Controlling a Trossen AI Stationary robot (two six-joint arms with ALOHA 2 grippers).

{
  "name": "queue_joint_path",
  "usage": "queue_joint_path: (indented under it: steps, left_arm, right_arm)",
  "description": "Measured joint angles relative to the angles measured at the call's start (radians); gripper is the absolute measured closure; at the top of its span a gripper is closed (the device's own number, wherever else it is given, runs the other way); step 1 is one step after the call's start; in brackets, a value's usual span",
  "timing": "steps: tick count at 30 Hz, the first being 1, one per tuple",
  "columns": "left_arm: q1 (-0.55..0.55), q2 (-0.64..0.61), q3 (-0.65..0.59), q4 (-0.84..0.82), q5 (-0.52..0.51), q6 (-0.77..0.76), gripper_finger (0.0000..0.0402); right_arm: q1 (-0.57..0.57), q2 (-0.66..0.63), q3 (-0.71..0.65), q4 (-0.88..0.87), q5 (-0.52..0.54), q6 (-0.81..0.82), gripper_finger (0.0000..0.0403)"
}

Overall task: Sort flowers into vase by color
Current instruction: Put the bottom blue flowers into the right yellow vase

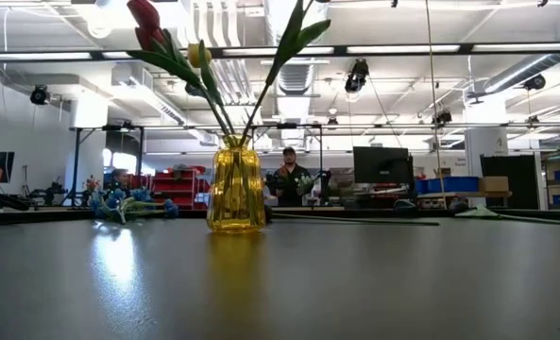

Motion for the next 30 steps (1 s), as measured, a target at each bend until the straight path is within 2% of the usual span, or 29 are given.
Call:
queue_joint_path:
  steps: [4, 8, 12, 14, 17, 22, 27, 30]
  left_arm:
    - [0.004, -0.094, -0.060, 0.307, 0.034, 0.215, 0.0401]
    - [0.014, -0.129, -0.115, 0.587, 0.113, 0.365, 0.0401]
    - [0.020, -0.129, -0.112, 0.655, 0.146, 0.431, 0.0401]
    - [0.020, -0.123, -0.094, 0.660, 0.147, 0.456, 0.0401]
    - [0.025, -0.107, -0.062, 0.659, 0.148, 0.488, 0.0402]
    - [0.043, -0.075, -0.010, 0.655, 0.138, 0.523, 0.0402]
    - [0.067, -0.067, 0.008, 0.627, 0.147, 0.526, 0.0401]
    - [0.088, -0.067, 0.008, 0.625, 0.146, 0.524, 0.0401]
  right_arm:
    - [-0.028, 0.021, -0.003, 0.248, 0.141, -0.194, 0.0184]
    - [-0.085, 0.026, -0.003, 0.648, 0.224, -0.473, 0.0184]
    - [-0.131, 0.023, 0.004, 1.112, 0.237, -0.789, 0.0184]
    - [-0.143, 0.022, 0.008, 1.270, 0.237, -0.896, 0.0184]
    - [-0.165, 0.021, 0.018, 1.309, 0.227, -0.957, 0.0184]
    - [-0.201, 0.037, 0.017, 1.286, 0.216, -0.931, 0.0184]
    - [-0.219, 0.037, 0.017, 1.300, 0.119, -0.949, 0.0184]
    - [-0.224, 0.037, 0.016, 1.299, 0.118, -0.974, 0.0184]
